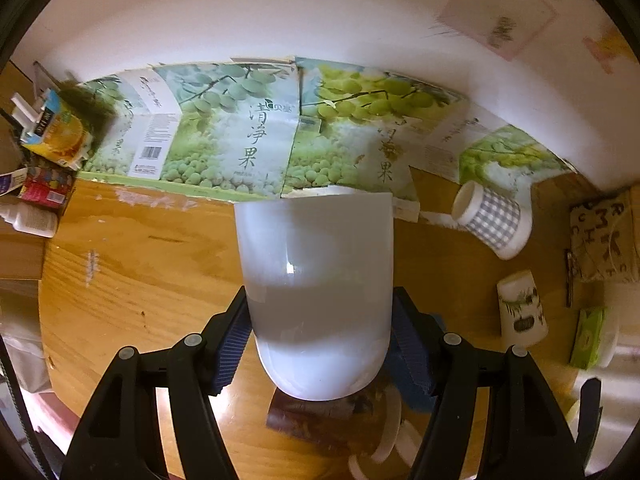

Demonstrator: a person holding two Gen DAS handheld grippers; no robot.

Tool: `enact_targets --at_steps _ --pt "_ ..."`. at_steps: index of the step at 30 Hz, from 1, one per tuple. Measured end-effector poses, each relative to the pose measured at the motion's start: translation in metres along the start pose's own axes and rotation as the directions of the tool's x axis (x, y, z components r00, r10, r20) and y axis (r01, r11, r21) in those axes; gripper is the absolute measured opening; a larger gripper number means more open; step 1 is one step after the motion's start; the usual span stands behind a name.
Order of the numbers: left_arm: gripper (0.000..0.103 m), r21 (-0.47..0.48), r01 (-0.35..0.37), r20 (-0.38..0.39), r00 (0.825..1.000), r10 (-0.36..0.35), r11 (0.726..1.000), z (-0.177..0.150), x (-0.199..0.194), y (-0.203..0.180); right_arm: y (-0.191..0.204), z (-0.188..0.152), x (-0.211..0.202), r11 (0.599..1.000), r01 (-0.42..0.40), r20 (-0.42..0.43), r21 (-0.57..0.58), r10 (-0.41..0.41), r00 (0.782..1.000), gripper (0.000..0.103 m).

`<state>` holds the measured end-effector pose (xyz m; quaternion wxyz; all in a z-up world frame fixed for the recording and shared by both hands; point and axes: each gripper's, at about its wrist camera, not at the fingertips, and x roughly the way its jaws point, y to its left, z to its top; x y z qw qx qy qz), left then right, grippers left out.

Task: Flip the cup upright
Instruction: 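Lift the white cup with the left gripper and carry it toward the right gripper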

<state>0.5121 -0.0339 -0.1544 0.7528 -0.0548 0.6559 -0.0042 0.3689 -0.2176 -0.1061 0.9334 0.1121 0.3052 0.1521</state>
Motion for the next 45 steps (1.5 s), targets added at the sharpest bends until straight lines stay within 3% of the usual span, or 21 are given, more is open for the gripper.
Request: enact_targets --at_steps 11,27,45 --pt "0.071 0.093 -0.007 0.079 0.997 0.0 0.996 -0.052 -0.056 0.005 0.027 -0.007 -0.039 1.0 -0.005 0.053 0.008 0.004 0.999 0.086" --pt "0.071 0.207 -0.024 0.165 0.986 -0.011 0.978 -0.163 -0.115 0.023 0.089 -0.062 -0.121 0.997 0.067 0.09 -0.042 -0.063 0.994 0.086" --pt "0.071 0.25 0.01 0.138 0.989 -0.046 0.968 -0.286 -0.126 0.058 0.143 -0.138 -0.209 0.992 0.125 0.036 -0.015 -0.124 0.992 0.086"
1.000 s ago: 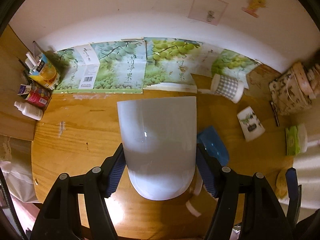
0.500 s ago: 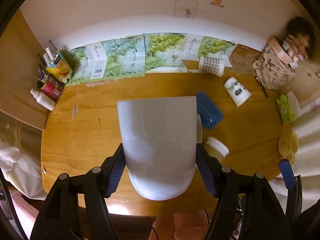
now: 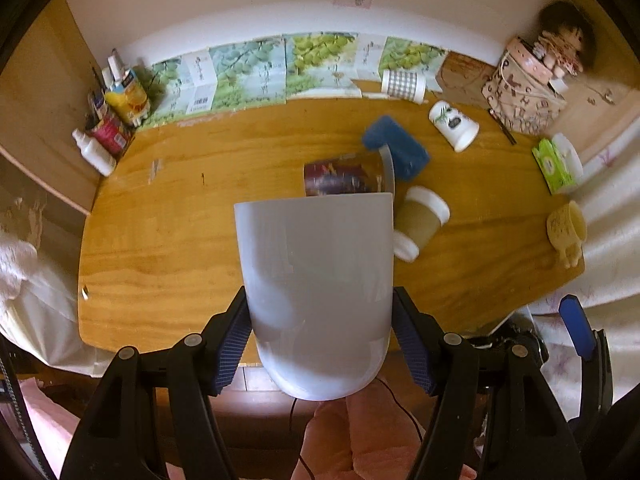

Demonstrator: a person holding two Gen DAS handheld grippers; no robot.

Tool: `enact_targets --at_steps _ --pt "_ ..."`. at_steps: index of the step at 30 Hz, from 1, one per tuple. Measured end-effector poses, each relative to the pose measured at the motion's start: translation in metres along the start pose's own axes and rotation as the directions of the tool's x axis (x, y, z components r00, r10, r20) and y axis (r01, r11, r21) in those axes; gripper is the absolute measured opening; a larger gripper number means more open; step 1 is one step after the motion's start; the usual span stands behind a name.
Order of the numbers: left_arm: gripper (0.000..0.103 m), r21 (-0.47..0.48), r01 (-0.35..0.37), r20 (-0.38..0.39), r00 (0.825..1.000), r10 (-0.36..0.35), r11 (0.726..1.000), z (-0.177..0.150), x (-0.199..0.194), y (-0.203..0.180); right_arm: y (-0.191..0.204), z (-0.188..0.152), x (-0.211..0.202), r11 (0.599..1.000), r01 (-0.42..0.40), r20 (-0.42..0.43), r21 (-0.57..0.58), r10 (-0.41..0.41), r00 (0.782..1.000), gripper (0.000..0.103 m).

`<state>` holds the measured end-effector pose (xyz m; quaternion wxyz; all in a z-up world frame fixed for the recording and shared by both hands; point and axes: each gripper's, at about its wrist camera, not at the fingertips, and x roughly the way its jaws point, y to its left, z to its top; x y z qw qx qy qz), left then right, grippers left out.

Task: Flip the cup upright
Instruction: 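Lift the white cup with the left gripper and carry it toward the right gripper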

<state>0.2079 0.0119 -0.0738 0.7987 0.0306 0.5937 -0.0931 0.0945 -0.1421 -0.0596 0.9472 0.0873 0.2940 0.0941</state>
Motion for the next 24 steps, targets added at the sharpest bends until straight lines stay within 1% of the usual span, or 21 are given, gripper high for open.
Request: enact_targets --at_steps 4,10,13,16,21,24 --pt "0.071 -0.002 0.005 -0.041 0.999 -0.005 1.0 -0.016 0.011 0.002 0.006 -0.016 -0.009 1.0 0.003 -0.038 0.013 -0.002 0.999 0.086" --pt "0.071 -0.019 0.013 -0.093 0.996 -0.014 1.0 -0.028 0.03 0.003 0.004 -0.032 -0.011 0.999 -0.008 -0.104 0.049 0.013 0.995 0.086" --pt "0.071 -0.026 0.005 -0.126 0.992 -0.008 1.0 -0.029 0.042 0.003 -0.002 -0.035 -0.006 0.998 -0.019 -0.142 0.059 0.027 0.99 0.086" --pt "0.071 -0.018 -0.007 -0.15 0.989 0.004 1.0 -0.028 0.058 0.0 -0.007 -0.036 0.002 0.999 -0.015 -0.179 0.052 0.024 0.984 0.086" --pt "0.071 -0.059 -0.011 -0.216 0.976 -0.002 0.998 -0.026 0.087 -0.001 -0.017 -0.04 0.017 1.0 -0.017 -0.224 0.018 0.02 0.974 0.086" --pt "0.071 -0.072 -0.031 -0.239 0.971 0.013 0.997 -0.024 0.103 -0.004 -0.024 -0.042 0.028 0.999 -0.035 -0.261 0.006 0.036 0.965 0.086"
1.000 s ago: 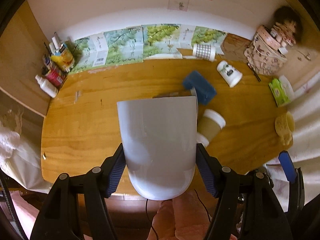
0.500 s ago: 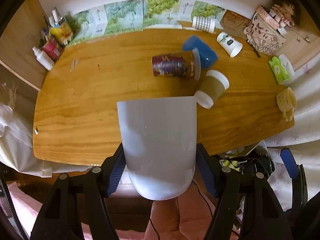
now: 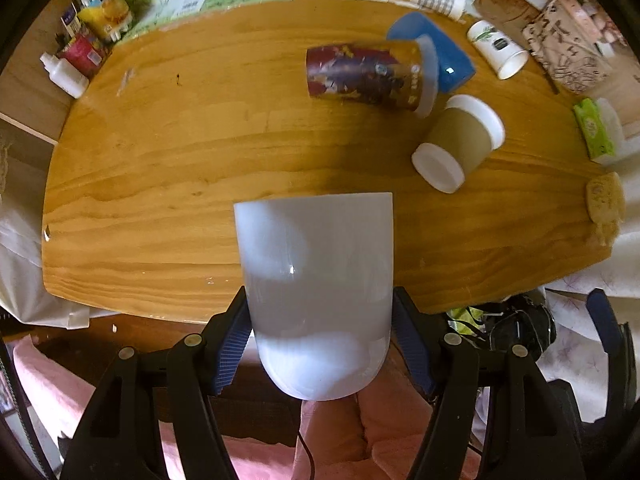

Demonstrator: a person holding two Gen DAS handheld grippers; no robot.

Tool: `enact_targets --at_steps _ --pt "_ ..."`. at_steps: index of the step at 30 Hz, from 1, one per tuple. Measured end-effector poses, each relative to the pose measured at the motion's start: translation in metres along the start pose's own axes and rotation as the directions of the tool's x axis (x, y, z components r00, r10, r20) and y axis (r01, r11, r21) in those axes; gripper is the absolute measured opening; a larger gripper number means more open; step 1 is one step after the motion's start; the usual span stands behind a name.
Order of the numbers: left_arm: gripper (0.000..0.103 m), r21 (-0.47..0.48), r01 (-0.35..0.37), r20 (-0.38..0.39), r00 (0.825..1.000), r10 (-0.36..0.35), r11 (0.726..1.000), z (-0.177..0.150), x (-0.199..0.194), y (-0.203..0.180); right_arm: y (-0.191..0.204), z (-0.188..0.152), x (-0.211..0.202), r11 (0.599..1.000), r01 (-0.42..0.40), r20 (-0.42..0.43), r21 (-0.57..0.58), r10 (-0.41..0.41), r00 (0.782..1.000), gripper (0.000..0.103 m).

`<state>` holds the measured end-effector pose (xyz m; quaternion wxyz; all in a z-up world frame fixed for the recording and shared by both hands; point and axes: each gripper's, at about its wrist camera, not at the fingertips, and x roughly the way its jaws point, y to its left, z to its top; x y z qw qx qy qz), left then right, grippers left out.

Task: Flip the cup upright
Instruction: 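Lift the white cup with the left gripper and carry it toward the right gripper, then grasp the white cup with the right gripper while the left gripper holds it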

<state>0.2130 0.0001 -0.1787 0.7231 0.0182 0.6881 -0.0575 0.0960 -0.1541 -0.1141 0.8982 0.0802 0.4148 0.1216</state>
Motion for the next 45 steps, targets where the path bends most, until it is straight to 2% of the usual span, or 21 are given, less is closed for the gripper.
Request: enact_targets --at_steps 7,15,24,29,39,45 --pt "0.071 -0.052 0.007 -0.048 0.999 -0.009 0.999 0.014 0.028 -0.007 -0.017 0.003 0.024 0.999 -0.017 -0.073 -0.037 0.014 0.997 0.086" --pt "0.071 -0.073 0.011 -0.058 0.998 -0.015 0.997 0.02 0.042 -0.015 -0.038 0.006 0.047 0.998 -0.062 -0.15 -0.029 0.057 0.987 0.086" --pt "0.071 -0.101 0.047 -0.001 0.999 -0.047 0.994 0.015 0.045 -0.011 -0.056 0.008 0.067 0.994 -0.104 -0.212 -0.02 0.097 0.972 0.086" --pt "0.072 -0.076 0.05 0.032 0.998 -0.048 0.996 0.007 0.044 -0.018 -0.066 0.011 0.073 0.993 -0.114 -0.226 -0.015 0.107 0.968 0.086" --pt "0.071 -0.03 0.054 0.006 0.999 -0.054 0.998 0.002 0.048 -0.022 -0.086 0.016 0.084 0.993 -0.118 -0.251 0.008 0.117 0.961 0.087" --pt "0.072 -0.016 0.072 -0.01 0.997 -0.072 0.997 -0.006 0.045 -0.02 -0.097 0.021 0.091 0.984 -0.163 -0.281 0.075 0.178 0.943 0.087"
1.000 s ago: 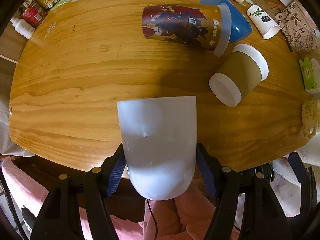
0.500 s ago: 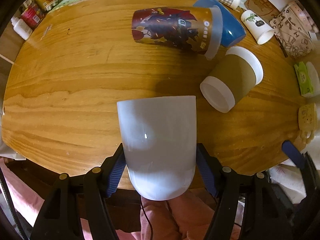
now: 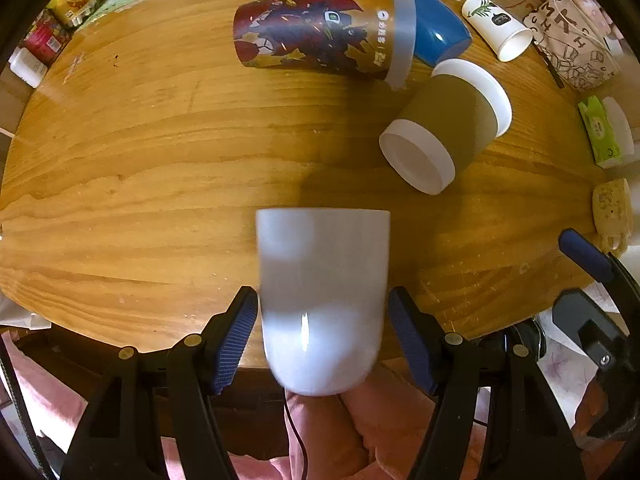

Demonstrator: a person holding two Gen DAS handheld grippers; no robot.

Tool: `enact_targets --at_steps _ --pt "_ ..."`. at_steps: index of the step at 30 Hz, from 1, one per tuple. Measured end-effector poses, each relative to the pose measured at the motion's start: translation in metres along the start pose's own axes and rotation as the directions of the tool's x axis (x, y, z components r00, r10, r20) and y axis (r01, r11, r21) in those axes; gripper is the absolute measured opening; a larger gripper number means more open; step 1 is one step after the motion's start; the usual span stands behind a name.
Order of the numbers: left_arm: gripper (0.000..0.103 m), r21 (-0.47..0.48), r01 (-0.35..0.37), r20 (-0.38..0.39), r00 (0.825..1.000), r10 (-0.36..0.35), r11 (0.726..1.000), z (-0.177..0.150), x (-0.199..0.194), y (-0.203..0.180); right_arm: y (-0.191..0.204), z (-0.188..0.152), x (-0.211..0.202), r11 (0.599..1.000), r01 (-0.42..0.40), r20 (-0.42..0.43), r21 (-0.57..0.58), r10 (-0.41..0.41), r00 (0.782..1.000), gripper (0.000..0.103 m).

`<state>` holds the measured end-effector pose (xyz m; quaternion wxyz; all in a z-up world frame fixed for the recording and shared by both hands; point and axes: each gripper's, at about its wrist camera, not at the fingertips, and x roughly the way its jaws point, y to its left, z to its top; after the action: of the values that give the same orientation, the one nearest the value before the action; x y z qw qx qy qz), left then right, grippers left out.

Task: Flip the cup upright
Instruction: 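Grasp the white cup with the right gripper while the left gripper holds it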

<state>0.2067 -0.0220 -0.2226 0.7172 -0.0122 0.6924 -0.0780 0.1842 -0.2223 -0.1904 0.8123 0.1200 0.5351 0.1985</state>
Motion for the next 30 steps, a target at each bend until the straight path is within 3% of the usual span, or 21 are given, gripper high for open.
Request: enact_targets --at_steps 15,20,30 --pt "0.076 0.024 0.071 -0.01 0.997 -0.071 0.997 -0.011 0.004 0.029 0.013 0.007 0.026 0.988 -0.082 -0.083 0.127 0.093 0.992 0.087" --pt "0.077 0.056 0.131 -0.004 0.991 -0.131 0.99 -0.023 -0.008 0.044 0.018 0.006 0.034 0.977 -0.096 -0.088 0.191 0.115 0.989 0.087" --pt "0.077 0.144 0.181 0.013 0.983 -0.185 0.973 -0.039 -0.023 0.074 0.028 0.001 0.054 0.939 -0.094 -0.098 0.332 0.133 0.986 0.087"
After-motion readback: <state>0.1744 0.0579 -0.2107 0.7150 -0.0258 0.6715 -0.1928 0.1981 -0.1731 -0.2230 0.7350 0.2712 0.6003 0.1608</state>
